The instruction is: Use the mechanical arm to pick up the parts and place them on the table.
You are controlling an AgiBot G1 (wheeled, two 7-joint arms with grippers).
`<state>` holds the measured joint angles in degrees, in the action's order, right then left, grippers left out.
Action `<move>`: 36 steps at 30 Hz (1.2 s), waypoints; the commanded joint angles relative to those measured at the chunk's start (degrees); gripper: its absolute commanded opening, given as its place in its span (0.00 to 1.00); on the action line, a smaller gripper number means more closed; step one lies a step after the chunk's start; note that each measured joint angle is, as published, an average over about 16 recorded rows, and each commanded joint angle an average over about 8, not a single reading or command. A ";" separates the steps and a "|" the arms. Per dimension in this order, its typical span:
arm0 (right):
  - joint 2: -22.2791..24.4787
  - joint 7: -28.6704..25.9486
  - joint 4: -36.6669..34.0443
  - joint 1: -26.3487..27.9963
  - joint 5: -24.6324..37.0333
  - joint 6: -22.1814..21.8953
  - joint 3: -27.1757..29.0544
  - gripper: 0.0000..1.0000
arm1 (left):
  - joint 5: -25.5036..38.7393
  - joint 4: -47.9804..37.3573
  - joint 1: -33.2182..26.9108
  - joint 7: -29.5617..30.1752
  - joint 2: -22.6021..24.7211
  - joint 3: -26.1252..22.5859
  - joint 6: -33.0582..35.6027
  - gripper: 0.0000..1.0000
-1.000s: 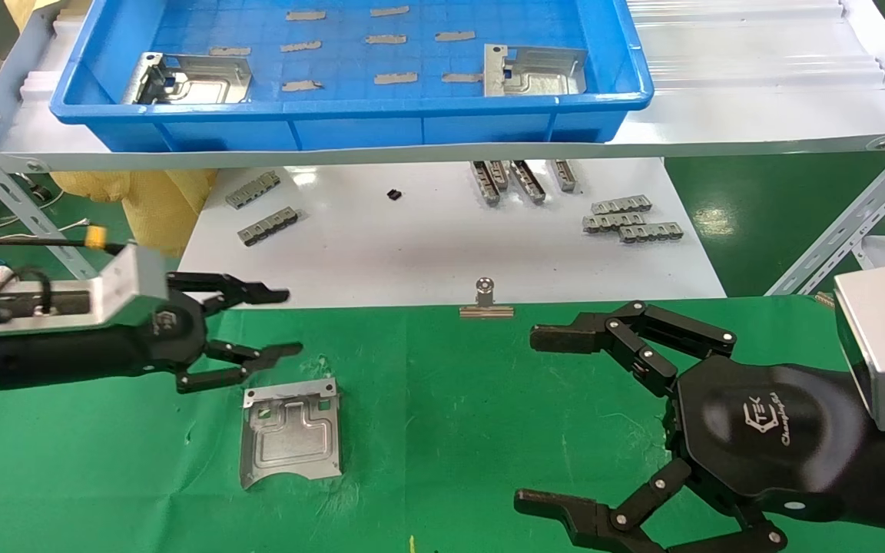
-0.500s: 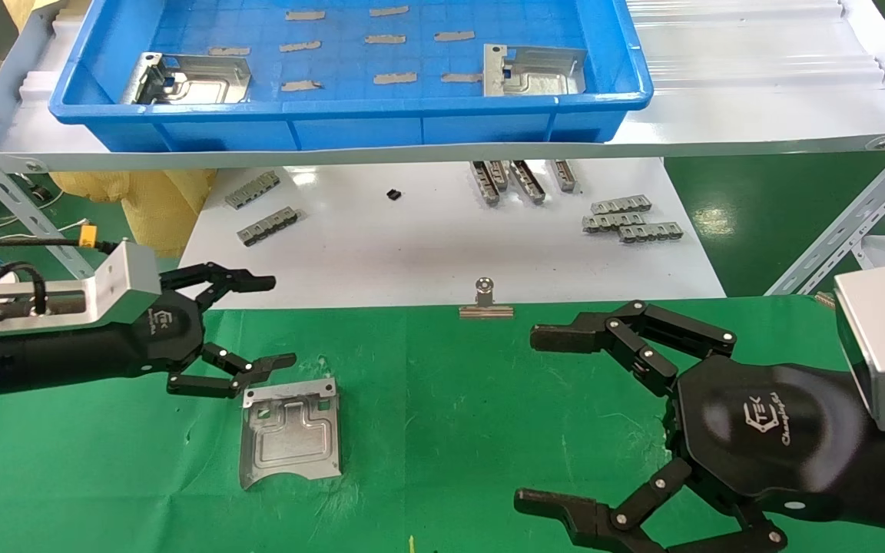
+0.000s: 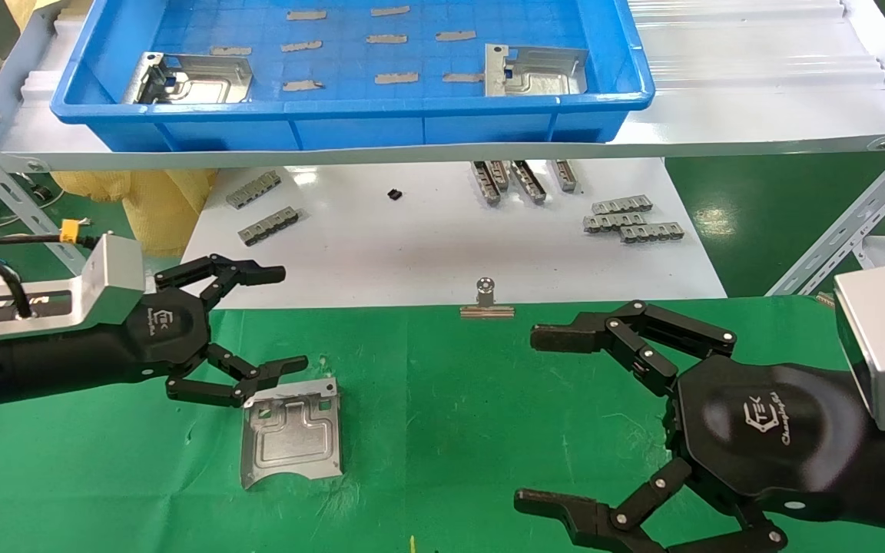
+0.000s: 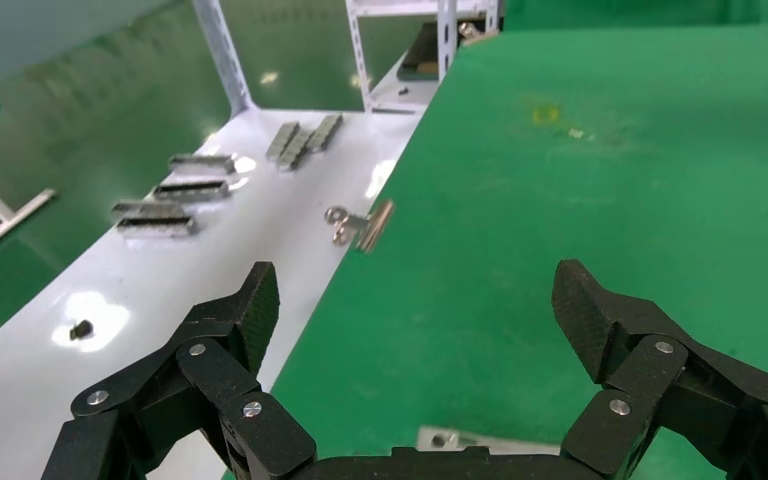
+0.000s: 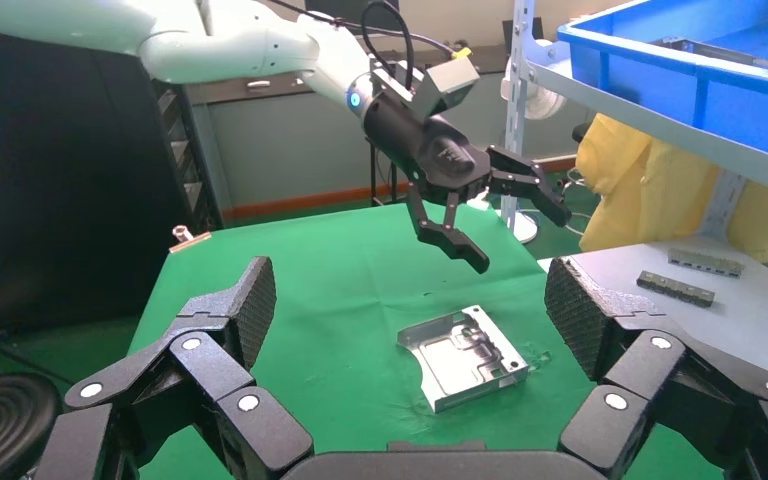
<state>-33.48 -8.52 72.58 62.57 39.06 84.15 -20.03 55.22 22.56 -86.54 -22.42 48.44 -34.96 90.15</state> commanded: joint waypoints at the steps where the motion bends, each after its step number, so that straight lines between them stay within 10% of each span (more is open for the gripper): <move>1: 0.00 0.00 0.00 0.00 0.00 0.00 0.00 1.00 | -0.63 2.39 1.17 1.55 -0.63 0.89 -0.21 1.00; 36: 0.01 0.01 0.00 0.01 -0.02 -0.01 -0.03 1.00 | -11.65 44.49 21.78 28.92 -11.70 16.51 -3.88 1.00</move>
<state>-33.47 -8.50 72.58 62.58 39.04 84.14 -20.06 43.67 66.68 -64.94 6.27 36.83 -18.58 86.30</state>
